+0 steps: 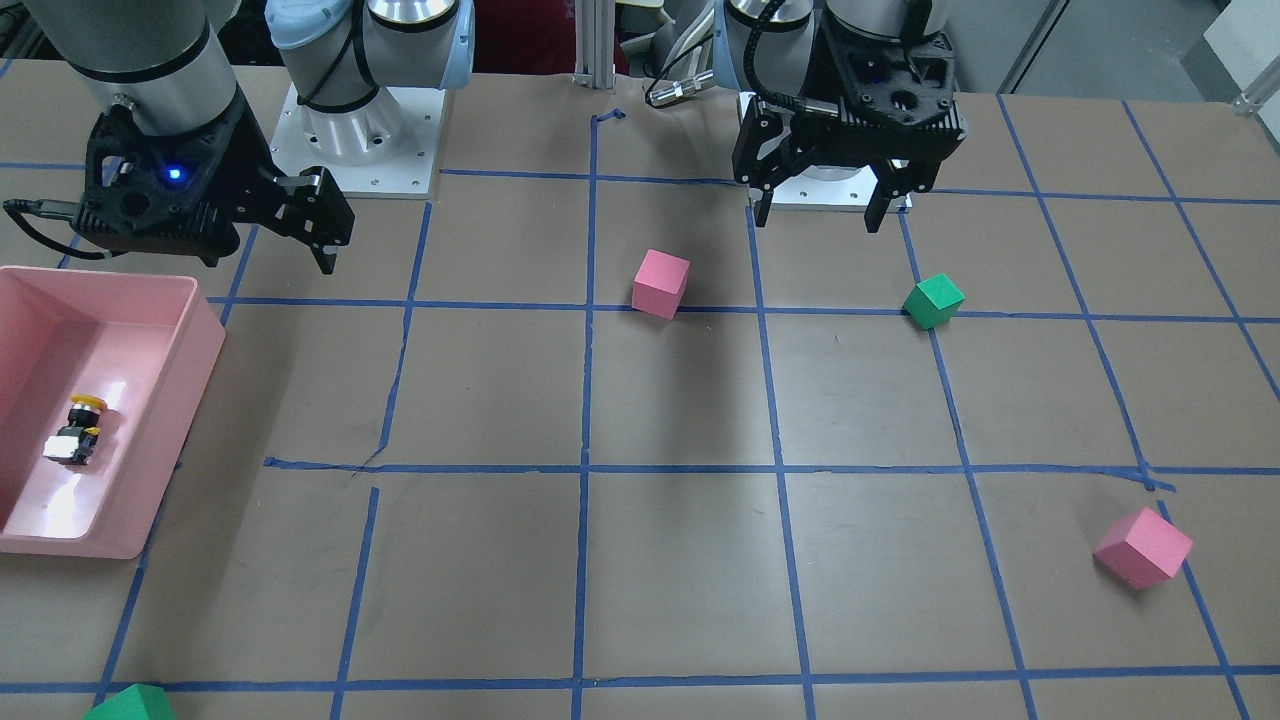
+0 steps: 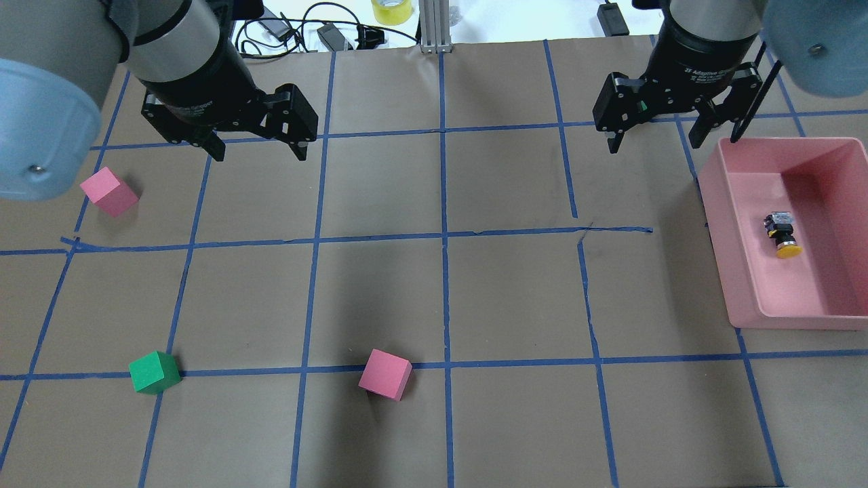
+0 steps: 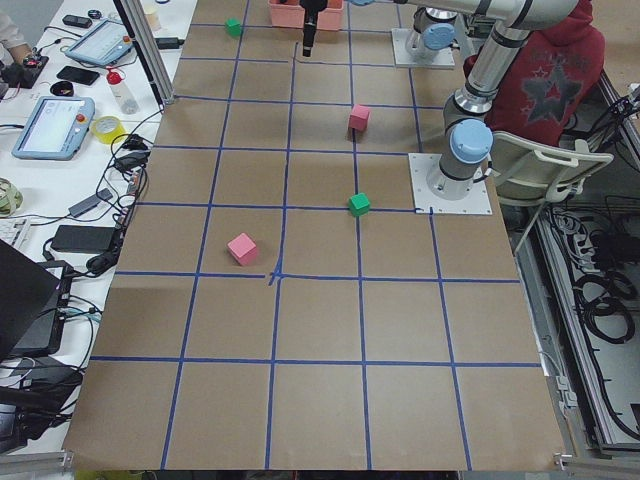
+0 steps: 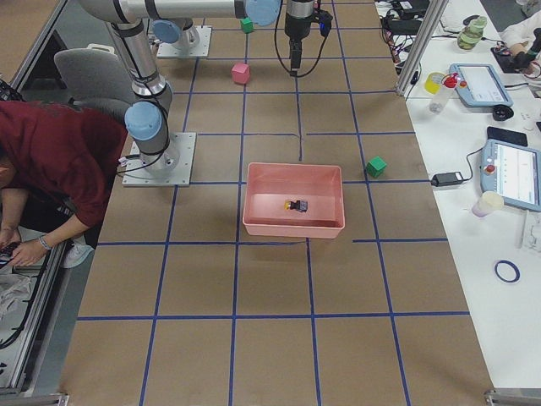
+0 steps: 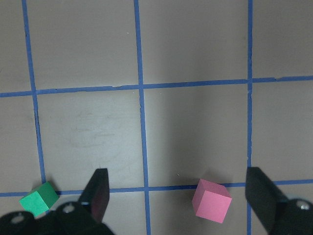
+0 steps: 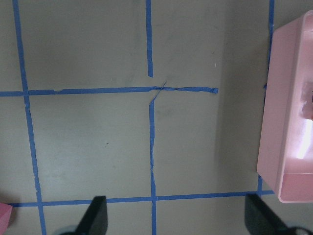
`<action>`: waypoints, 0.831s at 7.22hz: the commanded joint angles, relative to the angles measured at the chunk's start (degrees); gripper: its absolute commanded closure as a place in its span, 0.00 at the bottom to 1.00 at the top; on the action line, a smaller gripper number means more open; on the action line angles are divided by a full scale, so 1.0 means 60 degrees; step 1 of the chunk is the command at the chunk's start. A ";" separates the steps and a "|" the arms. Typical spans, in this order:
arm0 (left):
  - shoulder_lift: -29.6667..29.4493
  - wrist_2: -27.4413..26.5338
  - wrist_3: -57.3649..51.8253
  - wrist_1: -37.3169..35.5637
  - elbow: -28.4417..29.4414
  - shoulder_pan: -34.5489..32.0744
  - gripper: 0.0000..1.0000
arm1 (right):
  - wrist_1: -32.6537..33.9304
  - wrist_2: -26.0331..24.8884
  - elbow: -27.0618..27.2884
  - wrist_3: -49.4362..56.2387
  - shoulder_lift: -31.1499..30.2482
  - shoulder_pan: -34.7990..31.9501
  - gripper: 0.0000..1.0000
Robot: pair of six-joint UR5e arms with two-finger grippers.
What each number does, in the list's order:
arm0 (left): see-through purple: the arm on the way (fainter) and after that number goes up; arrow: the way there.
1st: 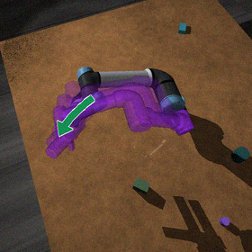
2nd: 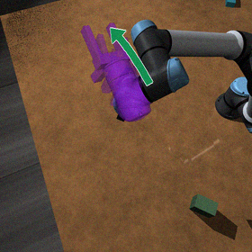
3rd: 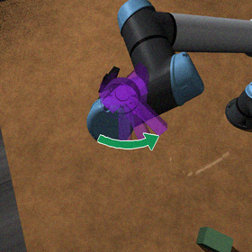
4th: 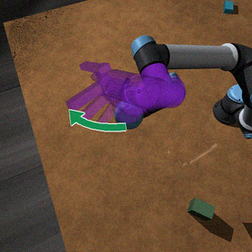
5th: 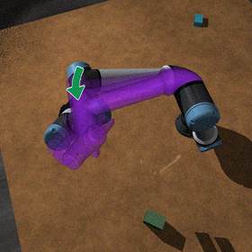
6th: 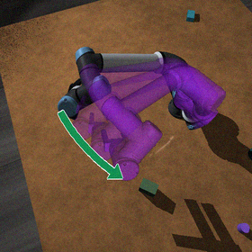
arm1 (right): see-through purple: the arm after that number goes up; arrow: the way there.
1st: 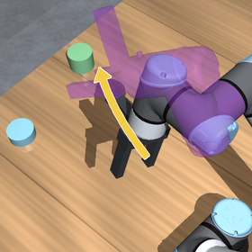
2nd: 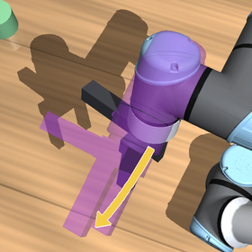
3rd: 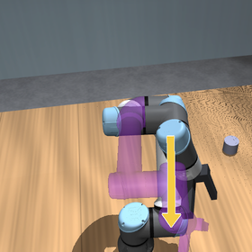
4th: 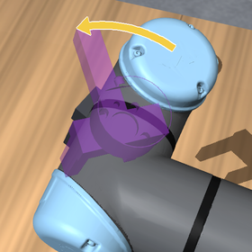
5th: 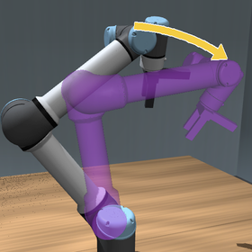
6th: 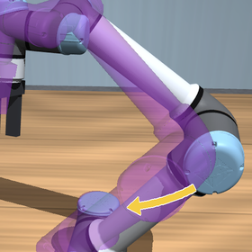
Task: Align button upright
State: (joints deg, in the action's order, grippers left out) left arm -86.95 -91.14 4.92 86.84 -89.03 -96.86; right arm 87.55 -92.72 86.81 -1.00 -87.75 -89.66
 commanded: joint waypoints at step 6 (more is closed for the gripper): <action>0.0020 0.0000 0.0000 0.0000 -0.0044 0.0000 0.00 | -0.0237 0.0144 0.0062 0.0442 0.0386 0.2028 0.00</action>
State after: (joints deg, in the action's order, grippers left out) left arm -86.85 -91.14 4.92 86.84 -89.27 -96.85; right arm 85.95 -92.48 87.07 -0.10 -85.97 -83.59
